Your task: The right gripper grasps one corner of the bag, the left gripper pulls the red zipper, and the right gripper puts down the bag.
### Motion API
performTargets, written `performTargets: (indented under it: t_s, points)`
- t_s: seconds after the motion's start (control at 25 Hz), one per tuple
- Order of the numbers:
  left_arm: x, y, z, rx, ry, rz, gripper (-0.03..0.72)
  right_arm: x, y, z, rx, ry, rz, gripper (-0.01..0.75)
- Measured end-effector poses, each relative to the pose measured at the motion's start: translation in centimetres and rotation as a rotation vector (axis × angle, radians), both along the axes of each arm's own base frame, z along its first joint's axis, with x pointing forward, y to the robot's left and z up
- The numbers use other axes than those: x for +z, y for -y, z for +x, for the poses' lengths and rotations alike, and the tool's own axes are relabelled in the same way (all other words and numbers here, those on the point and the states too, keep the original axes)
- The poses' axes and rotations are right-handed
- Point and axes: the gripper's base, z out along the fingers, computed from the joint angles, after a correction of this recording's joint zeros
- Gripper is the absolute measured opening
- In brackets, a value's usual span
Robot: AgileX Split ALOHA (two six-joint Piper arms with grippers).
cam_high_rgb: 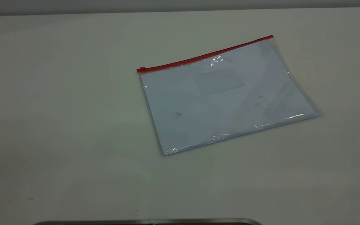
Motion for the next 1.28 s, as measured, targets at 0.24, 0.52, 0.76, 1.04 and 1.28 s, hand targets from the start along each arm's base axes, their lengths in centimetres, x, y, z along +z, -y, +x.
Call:
performTargets:
  t_s: [0.24,0.52,0.76,1.04,1.28]
  points:
    - [0.00,0.00,0.00,0.000,0.000,0.000,0.590,0.00,-0.03,-0.02,-0.021,0.003,0.001,0.591]
    - [0.00,0.01,0.00,-0.001,0.000,-0.001,0.590,0.01,-0.07,0.05,-0.097,0.001,0.025,0.591]
    - [0.00,0.01,0.00,-0.001,0.000,-0.001,0.590,0.00,0.58,0.06,-0.198,-0.001,0.054,0.591]
    - [0.00,0.01,0.00,-0.001,0.000,-0.001,0.590,-0.01,0.85,0.05,-0.235,-0.001,0.057,0.591]
    - [0.00,0.01,0.00,-0.001,0.000,-0.001,0.590,-0.01,0.85,0.05,-0.233,0.000,0.055,0.591]
